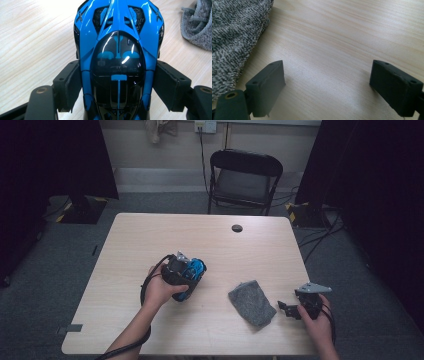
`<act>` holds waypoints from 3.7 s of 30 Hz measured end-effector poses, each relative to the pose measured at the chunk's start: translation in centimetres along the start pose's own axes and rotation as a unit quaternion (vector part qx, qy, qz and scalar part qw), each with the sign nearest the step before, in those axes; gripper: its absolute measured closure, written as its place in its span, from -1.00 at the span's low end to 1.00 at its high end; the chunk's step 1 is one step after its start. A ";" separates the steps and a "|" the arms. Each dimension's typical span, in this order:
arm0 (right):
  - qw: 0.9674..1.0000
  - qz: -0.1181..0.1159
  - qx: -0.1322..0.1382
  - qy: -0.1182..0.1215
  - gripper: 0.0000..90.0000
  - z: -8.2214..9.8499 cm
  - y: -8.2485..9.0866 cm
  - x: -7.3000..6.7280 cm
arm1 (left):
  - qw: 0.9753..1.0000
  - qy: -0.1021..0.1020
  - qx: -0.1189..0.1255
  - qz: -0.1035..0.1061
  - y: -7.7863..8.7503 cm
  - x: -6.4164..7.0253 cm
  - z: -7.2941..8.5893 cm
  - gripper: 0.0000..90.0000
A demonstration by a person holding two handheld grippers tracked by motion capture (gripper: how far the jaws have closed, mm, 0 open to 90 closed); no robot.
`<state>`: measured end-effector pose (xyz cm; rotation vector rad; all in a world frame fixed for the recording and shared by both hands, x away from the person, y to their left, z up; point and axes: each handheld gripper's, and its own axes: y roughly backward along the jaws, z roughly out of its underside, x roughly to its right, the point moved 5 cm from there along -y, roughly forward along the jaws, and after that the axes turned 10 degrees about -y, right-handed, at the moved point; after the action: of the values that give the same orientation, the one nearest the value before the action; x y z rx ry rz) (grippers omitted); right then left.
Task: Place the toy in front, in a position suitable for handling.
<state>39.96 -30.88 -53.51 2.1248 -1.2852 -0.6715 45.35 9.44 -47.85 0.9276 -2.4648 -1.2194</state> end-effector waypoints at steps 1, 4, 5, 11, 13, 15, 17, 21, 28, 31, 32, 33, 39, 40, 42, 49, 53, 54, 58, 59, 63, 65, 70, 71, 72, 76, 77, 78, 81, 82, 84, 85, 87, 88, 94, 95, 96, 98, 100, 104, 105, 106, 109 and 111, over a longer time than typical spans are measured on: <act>1.000 0.000 0.000 0.000 -0.73 0.0 0.0 0.0 | 1.000 -0.003 0.000 -0.003 -0.1 0.0 -0.1 -0.39; 1.000 0.000 0.000 0.001 -0.73 0.0 0.0 0.0 | 1.000 -0.005 0.004 -0.001 -0.4 0.0 -0.1 -0.40; 1.000 0.000 0.000 0.000 -0.73 0.0 0.0 0.0 | 1.000 -0.001 0.005 0.001 -0.6 0.1 -0.2 -0.40; 1.000 0.000 0.000 0.000 -0.73 0.0 0.0 0.0 | 1.000 0.000 0.009 0.000 -1.2 0.0 -0.2 -0.40; 1.000 0.000 0.000 0.000 -0.73 0.0 0.0 0.0 | 1.000 0.002 0.011 0.000 -1.4 0.0 -0.2 -0.40; 1.000 0.000 0.000 0.000 -0.73 0.0 0.0 0.0 | 1.000 -0.001 0.010 0.002 -1.6 0.0 -0.1 -0.40; 1.000 0.001 0.000 0.000 -0.73 0.0 0.0 0.0 | 1.000 0.002 0.011 0.003 -1.9 0.1 -0.1 -0.40; 1.000 0.001 0.000 0.000 -0.73 0.0 0.0 0.0 | 1.000 0.000 0.010 0.001 -2.5 0.3 0.0 -0.40; 1.000 0.001 0.000 0.000 -0.73 0.0 0.0 0.0 | 1.000 0.000 0.006 0.007 -3.5 0.4 0.3 -0.40; 1.000 0.001 0.000 0.000 -0.73 0.0 0.0 0.0 | 1.000 0.001 0.002 0.006 -3.8 0.5 0.4 -0.40; 1.000 0.001 0.000 0.000 -0.73 0.0 0.0 0.0 | 1.000 0.001 0.001 0.003 -3.8 0.5 0.4 -0.40; 1.000 0.001 0.000 0.000 -0.73 0.0 0.0 0.0 | 1.000 0.001 0.002 0.004 -3.9 0.5 0.4 -0.40; 1.000 0.000 0.000 0.001 -0.73 0.0 0.0 0.0 | 1.000 -0.009 -0.004 0.000 -4.3 0.6 0.4 -0.40; 1.000 0.000 0.000 0.000 -0.73 0.0 0.0 0.0 | 1.000 -0.008 -0.002 -0.001 -4.3 0.7 0.4 -0.40; 1.000 0.000 0.000 0.001 -0.73 0.0 0.0 0.0 | 1.000 -0.010 -0.003 0.000 -4.5 0.8 0.3 -0.40; 1.000 0.000 0.000 0.001 -0.73 0.0 0.0 0.0 | 1.000 -0.013 -0.008 -0.001 -4.7 0.8 0.3 -0.40; 1.000 0.000 0.000 0.001 -0.73 0.0 0.0 0.0 | 1.000 -0.013 -0.011 0.001 -4.7 0.8 0.3 -0.40; 1.000 0.000 0.000 0.001 -0.73 0.0 0.0 0.0 | 1.000 -0.012 -0.010 0.000 -4.8 0.8 0.3 -0.40; 1.000 -0.001 0.000 0.002 -0.73 0.0 0.0 0.0 | 1.000 -0.013 -0.012 -0.003 -4.9 0.8 0.4 -0.41; 1.000 -0.001 0.000 0.002 -0.73 0.0 0.0 0.0 | 1.000 -0.012 -0.012 -0.002 -4.9 0.8 0.4 -0.41; 1.000 -0.001 0.000 0.002 -0.73 0.0 0.0 0.0 | 1.000 -0.013 -0.010 -0.004 -4.9 0.8 0.5 -0.41; 1.000 -0.001 0.000 0.002 -0.73 0.0 0.0 0.0 | 1.000 -0.014 -0.007 -0.005 -4.9 0.8 0.5 -0.41; 1.000 -0.001 0.000 0.002 -0.73 0.0 0.0 0.0 | 1.000 -0.015 0.001 -0.001 -5.0 0.8 0.7 -0.42; 1.000 -0.001 0.000 0.002 -0.73 0.0 0.0 0.0 | 1.000 -0.013 0.001 -0.003 -5.0 0.7 0.7 -0.43; 1.000 -0.001 0.000 0.002 -0.73 0.0 0.0 0.0 | 1.000 -0.013 0.001 -0.002 -5.0 0.7 0.7 -0.43; 1.000 -0.001 0.000 0.002 -0.73 0.0 0.0 0.0 | 1.000 -0.011 0.003 0.005 -5.1 0.7 0.7 -0.44; 1.000 -0.001 0.000 0.002 -0.73 0.0 0.0 0.0 | 1.000 -0.011 0.006 0.006 -5.1 0.7 0.7 -0.44; 1.000 -0.001 0.000 0.002 -0.73 0.0 0.0 0.0 | 1.000 -0.013 0.006 0.005 -5.1 0.7 0.7 -0.45; 1.000 -0.001 0.000 0.002 -0.73 0.0 0.0 0.0 | 1.000 -0.011 0.004 0.002 -5.1 0.7 0.7 -0.48; 1.000 -0.001 0.000 0.002 -0.73 0.0 0.0 0.0 | 1.000 -0.010 0.004 0.000 -5.0 0.6 0.7 -0.51; 1.000 -0.001 0.000 0.002 -0.73 0.0 0.0 0.0 | 1.000 -0.001 0.005 -0.002 -4.9 0.5 0.5 -0.58; 1.000 -0.001 0.000 0.002 -0.73 0.0 0.0 0.0 | 1.000 -0.001 0.007 -0.003 -4.8 0.5 0.4 -0.57; 1.000 -0.001 0.000 0.002 -0.73 0.0 0.0 0.0 | 1.000 -0.001 0.007 -0.003 -4.7 0.4 0.3 -0.59; 1.000 -0.001 0.000 0.002 -0.73 0.0 0.0 0.0 | 1.000 0.001 0.008 -0.002 -4.5 0.4 0.3 -0.60; 1.000 -0.001 0.000 0.002 -0.73 0.0 0.0 0.0 | 1.000 -0.009 0.008 0.000 -3.4 0.2 0.1 -0.63; 1.000 -0.001 0.000 0.003 -0.73 0.0 0.0 0.0 | 1.000 -0.008 0.008 0.002 -3.1 0.2 0.2 -0.64; 1.000 -0.001 0.000 0.002 -0.73 0.0 0.0 0.0 | 1.000 -0.007 0.006 0.002 -2.9 0.2 0.2 -0.64; 1.000 -0.001 0.000 0.002 -0.73 0.0 0.0 0.0 | 1.000 -0.010 0.008 0.001 -2.0 -0.1 0.3 -0.64; 1.000 -0.001 0.000 0.002 -0.73 0.0 0.0 -0.1 | 1.000 -0.008 0.005 0.005 -1.5 -0.2 0.4 -0.64; 1.000 -0.001 0.000 0.002 -0.73 0.0 0.0 -0.1 | 1.000 -0.012 0.008 0.007 -0.1 -0.5 0.9 -0.64; 1.000 -0.001 0.001 0.002 -0.73 0.0 0.0 -0.1 | 1.000 -0.012 0.012 0.006 0.3 -0.6 1.0 -0.64; 1.000 -0.001 0.001 0.002 -0.73 0.0 0.0 -0.1 | 1.000 -0.008 0.013 0.011 0.7 -0.7 1.2 -0.64; 1.000 0.003 -0.008 0.009 -0.73 0.1 0.3 -0.1 | 1.000 -0.008 0.016 0.014 1.7 -1.0 1.9 -0.64; 1.000 0.008 -0.018 0.019 -0.72 -0.1 0.5 -0.3 | 1.000 -0.007 0.017 0.012 2.3 -1.2 2.5 -0.64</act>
<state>39.55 -30.82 -53.04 2.0876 -1.2591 -0.6388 44.08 12.78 -47.54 0.8978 -2.5080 -1.1829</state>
